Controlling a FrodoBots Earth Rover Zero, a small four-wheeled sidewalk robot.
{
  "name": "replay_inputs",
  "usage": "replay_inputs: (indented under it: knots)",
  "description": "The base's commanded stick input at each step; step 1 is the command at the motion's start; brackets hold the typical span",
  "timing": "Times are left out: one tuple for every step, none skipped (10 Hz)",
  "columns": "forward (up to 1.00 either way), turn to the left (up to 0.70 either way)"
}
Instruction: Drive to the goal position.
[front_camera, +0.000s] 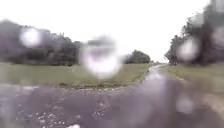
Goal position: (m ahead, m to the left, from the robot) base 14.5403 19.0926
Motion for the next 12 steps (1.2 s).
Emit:
replay_inputs:
  knots:
    - [0.85, 0.34]
    - [0.85, 0.34]
    - [0.85, 0.34]
    - [0.85, 0.34]
    - [0.85, 0.34]
    - [0.85, 0.34]
    - [0.85, 0.34]
    - [0.85, 0.34]
    - [0.85, 0.34]
    - [0.85, 0.34]
    - [0.85, 0.34]
    - [0.85, 0.34]
